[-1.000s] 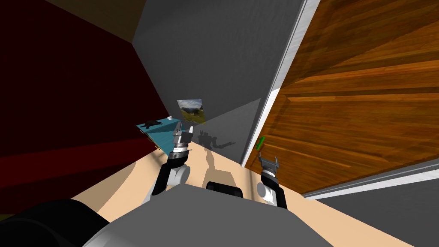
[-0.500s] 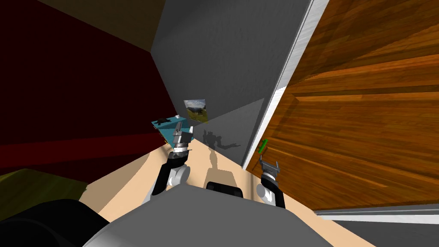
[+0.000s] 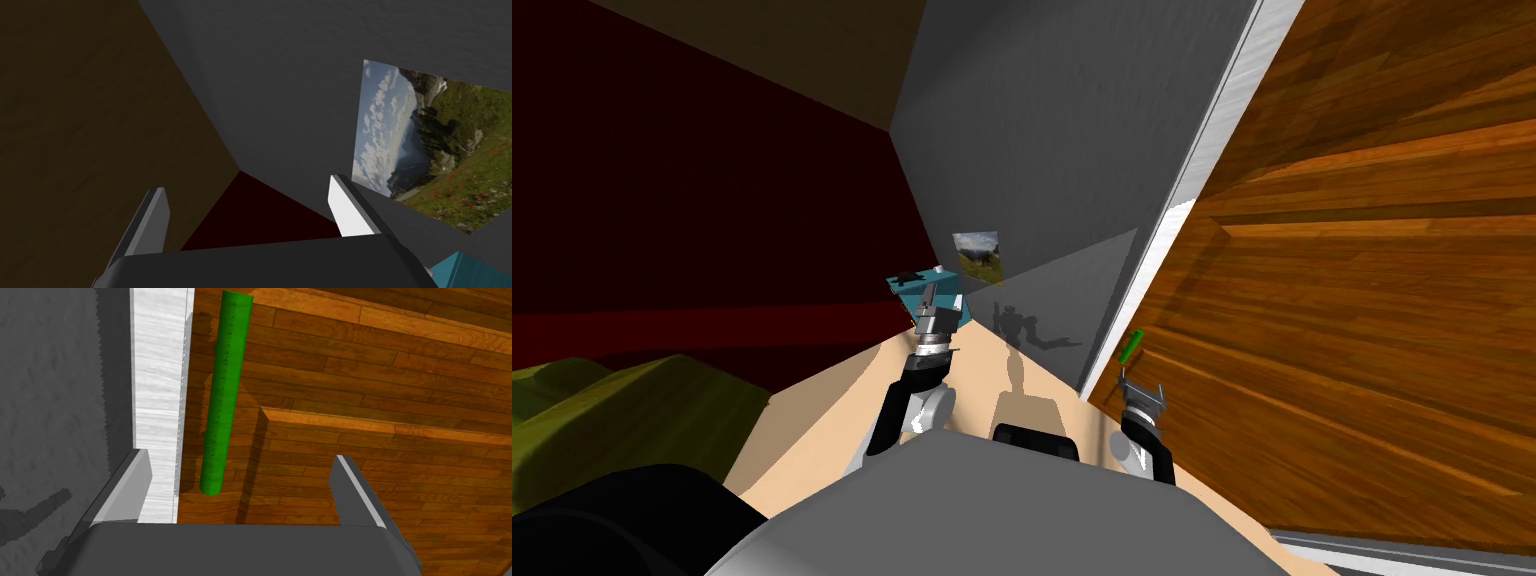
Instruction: Pull the door open
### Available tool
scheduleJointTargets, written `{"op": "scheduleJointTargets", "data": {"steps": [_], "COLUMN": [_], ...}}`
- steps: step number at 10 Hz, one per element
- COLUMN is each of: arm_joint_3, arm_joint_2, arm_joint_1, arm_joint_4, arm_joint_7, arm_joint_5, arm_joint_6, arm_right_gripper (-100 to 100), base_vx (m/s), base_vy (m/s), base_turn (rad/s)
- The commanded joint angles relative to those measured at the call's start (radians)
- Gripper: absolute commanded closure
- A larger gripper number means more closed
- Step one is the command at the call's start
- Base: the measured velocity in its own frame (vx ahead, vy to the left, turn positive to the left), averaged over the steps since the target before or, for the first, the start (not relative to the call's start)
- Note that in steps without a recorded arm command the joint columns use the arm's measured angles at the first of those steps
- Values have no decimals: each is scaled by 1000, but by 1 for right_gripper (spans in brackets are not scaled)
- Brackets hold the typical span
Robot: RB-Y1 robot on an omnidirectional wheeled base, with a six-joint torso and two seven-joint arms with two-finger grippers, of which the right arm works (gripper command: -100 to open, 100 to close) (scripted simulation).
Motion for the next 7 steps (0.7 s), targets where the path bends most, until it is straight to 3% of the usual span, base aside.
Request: {"op": "scheduleJointTargets", "data": {"steps": [1,5,7], "arm_joint_3": [2,7,10], "arm_joint_2": [0,-5,-7], "arm_joint_1": [-12,-37,-51], "arm_joint_4": [37,115,158], "arm_joint_7": [-25,-76,-103], "arm_joint_5": [-23,-71,-97], "arm_joint_6": [-15,-45,-61], "arm_right_gripper": [-100,-100,-100], "base_vx": [-6,-31,-35], "base_vy": [-108,-86,-79], "base_turn": [237,185,266]}}
